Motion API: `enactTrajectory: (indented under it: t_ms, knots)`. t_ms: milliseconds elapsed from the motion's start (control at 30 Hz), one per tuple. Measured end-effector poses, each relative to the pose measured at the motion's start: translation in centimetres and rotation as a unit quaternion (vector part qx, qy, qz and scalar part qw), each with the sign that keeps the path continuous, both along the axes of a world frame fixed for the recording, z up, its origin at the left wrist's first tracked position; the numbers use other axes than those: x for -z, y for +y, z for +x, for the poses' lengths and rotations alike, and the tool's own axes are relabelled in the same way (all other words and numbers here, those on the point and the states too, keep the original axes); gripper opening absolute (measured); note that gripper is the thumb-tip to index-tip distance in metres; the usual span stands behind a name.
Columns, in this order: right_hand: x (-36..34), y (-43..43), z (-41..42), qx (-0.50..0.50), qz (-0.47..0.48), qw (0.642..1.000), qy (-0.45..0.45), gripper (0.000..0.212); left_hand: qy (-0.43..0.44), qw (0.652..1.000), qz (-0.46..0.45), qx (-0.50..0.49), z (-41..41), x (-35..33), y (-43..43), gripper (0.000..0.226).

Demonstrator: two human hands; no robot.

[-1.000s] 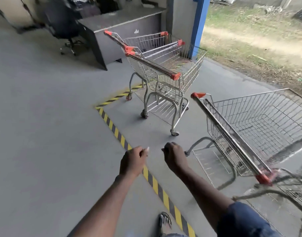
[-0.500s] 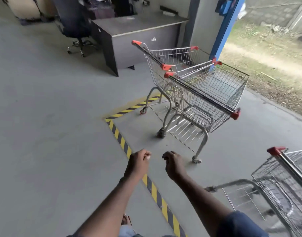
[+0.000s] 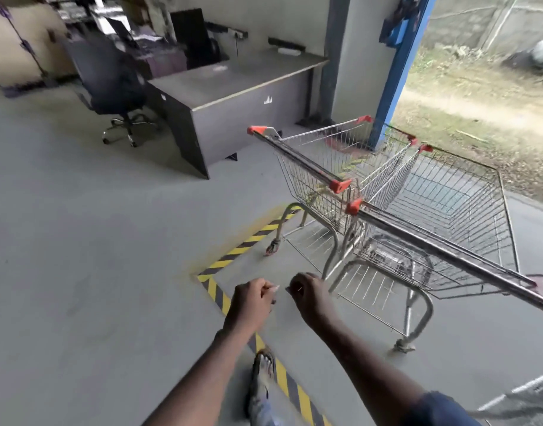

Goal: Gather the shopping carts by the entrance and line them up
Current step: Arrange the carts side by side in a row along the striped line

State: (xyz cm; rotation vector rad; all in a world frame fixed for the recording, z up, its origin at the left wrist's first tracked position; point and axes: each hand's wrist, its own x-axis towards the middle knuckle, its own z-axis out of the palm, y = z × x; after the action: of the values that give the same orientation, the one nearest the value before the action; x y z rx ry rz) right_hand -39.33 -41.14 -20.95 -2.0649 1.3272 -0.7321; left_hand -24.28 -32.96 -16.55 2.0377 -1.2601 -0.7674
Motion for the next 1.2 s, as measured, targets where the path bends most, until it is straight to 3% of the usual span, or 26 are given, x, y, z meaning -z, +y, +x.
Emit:
enactTrajectory:
  t_ms: [167,233,333,467,567,633,733,933,1200]
  knots:
    - [-1.7,-11.9,7.8,0.033,-0.024,0.999,-0.018,0.02,-0.016,0.999,0.018,0.034,7.1,-1.3,-10.6,0.037]
    - [-3.8,-16.1,10.3,0.052,-0.039,0.998,-0.023,0.026,-0.042,0.997,0.011,0.061,10.1,-3.0,-15.3,0.032]
    - [-6.4,-22.4,12.2,0.121,-0.076,0.99,-0.001,0.018,-0.073,0.993,-0.031,0.089,14.1,-5.8,-23.0,0.015]
    - [-7.4,-29.1,12.5,0.189,-0.076,0.966,0.161,0.05,-0.096,0.983,-0.046,0.15,17.6,-7.4,-33.2,0.014]
    - [-6.0,-31.9,12.5,0.176,-0.001,0.953,0.246,0.078,-0.148,0.964,-0.066,0.213,19.3,-8.6,-41.1,0.032]
    - [-4.8,-32.9,12.9,0.183,0.012,0.946,0.269,0.086,-0.209,0.938,-0.06,0.269,20.3,-9.1,-46.0,0.047]
    - [-4.4,-34.6,13.8,0.224,0.054,0.931,0.281,0.085,-0.292,0.89,0.0,0.35,22.5,-7.7,-51.9,0.056]
    - [-6.7,-38.4,14.6,0.277,0.102,0.922,0.251,0.072,-0.323,0.844,-0.032,0.428,24.4,-5.2,-58.8,0.058]
    - [-7.0,-37.9,15.6,0.319,0.146,0.918,0.187,0.054,-0.271,0.843,-0.03,0.463,25.2,-4.9,-59.9,0.04]
